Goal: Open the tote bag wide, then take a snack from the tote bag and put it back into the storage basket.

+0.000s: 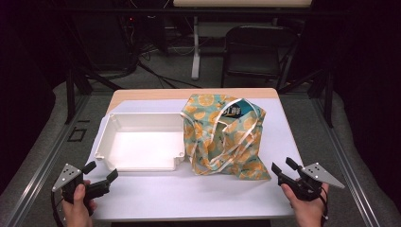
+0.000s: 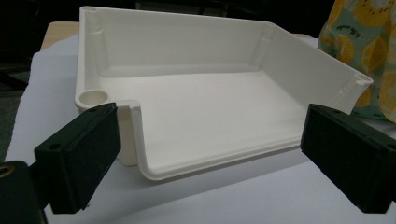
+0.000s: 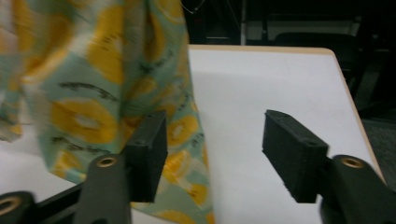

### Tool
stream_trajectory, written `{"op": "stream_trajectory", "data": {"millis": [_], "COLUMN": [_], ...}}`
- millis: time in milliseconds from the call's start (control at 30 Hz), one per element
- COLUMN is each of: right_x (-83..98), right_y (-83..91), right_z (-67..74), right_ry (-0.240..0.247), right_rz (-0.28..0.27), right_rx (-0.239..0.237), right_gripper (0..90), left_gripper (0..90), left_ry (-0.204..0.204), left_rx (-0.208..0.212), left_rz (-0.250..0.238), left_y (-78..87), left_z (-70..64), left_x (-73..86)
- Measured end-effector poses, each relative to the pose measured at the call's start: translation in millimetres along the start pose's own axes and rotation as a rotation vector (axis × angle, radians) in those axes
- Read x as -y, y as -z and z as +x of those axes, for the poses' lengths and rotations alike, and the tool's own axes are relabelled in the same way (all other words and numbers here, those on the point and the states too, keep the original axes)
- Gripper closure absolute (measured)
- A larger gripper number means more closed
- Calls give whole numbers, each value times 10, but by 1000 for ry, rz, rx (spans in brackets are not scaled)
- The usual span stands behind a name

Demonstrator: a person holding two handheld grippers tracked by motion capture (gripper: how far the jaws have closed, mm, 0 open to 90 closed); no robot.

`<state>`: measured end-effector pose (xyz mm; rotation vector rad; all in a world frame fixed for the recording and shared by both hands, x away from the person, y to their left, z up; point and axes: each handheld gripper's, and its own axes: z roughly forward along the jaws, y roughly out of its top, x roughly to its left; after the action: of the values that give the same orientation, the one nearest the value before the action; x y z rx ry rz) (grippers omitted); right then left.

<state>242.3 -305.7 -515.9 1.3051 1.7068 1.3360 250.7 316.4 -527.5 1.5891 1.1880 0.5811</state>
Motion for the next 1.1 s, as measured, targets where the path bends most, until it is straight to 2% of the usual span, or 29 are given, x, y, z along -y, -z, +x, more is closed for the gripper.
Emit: {"op": "stream_trajectory", "data": {"millis": [67,133,200,233,333,367,433,567,700,767,900,1000,1100], "right_x": [-29,-130,-200,-200,-315,-392,-430,-600,-740,-814,-978,-1059,-1040], "right_y": [10,20,23,23,39,45,41,3,-12,-47,-124,-208,-316], "right_z": [35,142,217,217,327,399,430,559,614,637,661,671,639], "right_ry": [11,1,3,3,3,10,16,37,18,23,37,54,29], "right_rz": [-2,-22,-28,-28,-43,-56,-62,-93,-131,-122,-148,-129,-85], "right_rx": [-5,-23,-29,-29,-44,-51,-54,-76,-126,-128,-117,-92,-89], "right_gripper": [449,492,514,514,524,521,510,439,353,334,327,319,320], "left_gripper": [97,114,114,114,117,154,156,180,212,230,251,254,256], "left_ry": [-3,-13,0,0,-42,-66,-76,-123,-137,-146,-182,-195,-189], "left_rx": [5,34,69,69,89,84,89,127,160,184,208,238,265], "left_rz": [2,13,0,0,-7,-6,-5,7,-4,-14,-21,-33,-42], "left_y": [-12,-54,-81,-81,-119,-170,-202,-389,-531,-615,-784,-896,-1018], "left_z": [-32,-160,-258,-258,-406,-504,-545,-737,-906,-997,-1206,-1328,-1417], "left_x": [-8,-55,-111,-111,-220,-289,-316,-452,-620,-701,-851,-956,-1035]}}
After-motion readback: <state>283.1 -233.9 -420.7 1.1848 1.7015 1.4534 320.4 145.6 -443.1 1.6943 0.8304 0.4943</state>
